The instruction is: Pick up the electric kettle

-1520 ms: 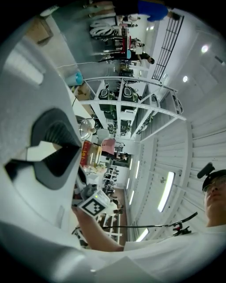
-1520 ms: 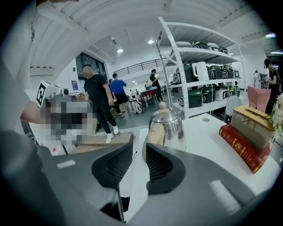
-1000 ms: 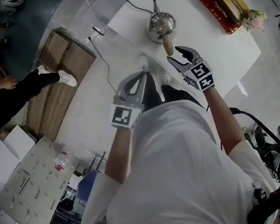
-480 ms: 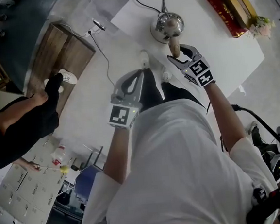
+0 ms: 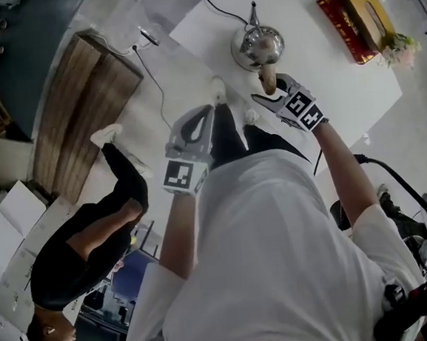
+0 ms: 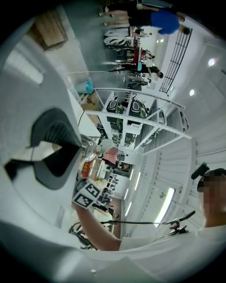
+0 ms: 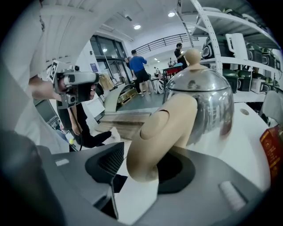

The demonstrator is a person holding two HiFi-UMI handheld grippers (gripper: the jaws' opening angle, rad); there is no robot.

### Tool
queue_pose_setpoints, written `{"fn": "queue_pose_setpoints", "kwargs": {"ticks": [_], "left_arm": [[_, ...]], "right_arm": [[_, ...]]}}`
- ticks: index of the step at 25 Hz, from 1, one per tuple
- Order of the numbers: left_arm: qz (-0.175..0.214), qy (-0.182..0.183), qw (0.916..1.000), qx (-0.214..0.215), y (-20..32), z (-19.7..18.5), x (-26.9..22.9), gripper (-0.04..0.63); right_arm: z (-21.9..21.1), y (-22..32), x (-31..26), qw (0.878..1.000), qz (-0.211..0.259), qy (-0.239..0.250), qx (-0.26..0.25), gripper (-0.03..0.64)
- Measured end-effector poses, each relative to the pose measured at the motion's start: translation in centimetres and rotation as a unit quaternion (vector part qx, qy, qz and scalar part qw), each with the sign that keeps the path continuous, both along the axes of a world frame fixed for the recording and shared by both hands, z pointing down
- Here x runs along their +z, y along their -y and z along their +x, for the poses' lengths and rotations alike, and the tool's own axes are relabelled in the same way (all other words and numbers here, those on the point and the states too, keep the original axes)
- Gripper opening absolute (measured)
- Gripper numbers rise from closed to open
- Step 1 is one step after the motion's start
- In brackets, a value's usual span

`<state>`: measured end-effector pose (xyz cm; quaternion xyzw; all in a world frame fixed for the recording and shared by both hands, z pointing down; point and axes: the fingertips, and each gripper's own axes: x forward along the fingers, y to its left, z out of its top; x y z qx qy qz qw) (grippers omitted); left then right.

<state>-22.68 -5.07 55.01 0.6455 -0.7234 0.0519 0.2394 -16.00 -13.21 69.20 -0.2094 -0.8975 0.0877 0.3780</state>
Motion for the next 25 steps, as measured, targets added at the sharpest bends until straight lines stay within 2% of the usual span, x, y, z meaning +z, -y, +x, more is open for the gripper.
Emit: {"fn": "queue_pose_setpoints", "kwargs": {"ticks": [6,10,14,25], "left_arm": [[-0.006,-0.007,1.0,0.0,0.1,-0.6,0.2,0.002],[-0.015,-0.01,0.9998,0.011,0.0,-0.1,1.5,0.002],[-0.012,-0.018,0.9995,0.021,0.7,0.8,1.9,0.002],[0.002,-0.022,0.9994,0.027,1.5,1.0,0.4,0.002]], "right_arm": [[-0.4,-1.1,0.2,0.999,-0.008,-0.004,-0.037,0.215],[-0.6,-0.8,0.7,0.999,0.019,-0.001,-0.044,0.143],[-0.8,-0.7,1.1,0.998,0.046,-0.004,-0.047,0.129],[-2.8,-0.5,-1.4,0.999,0.007,0.037,-0.001,0.12]]}}
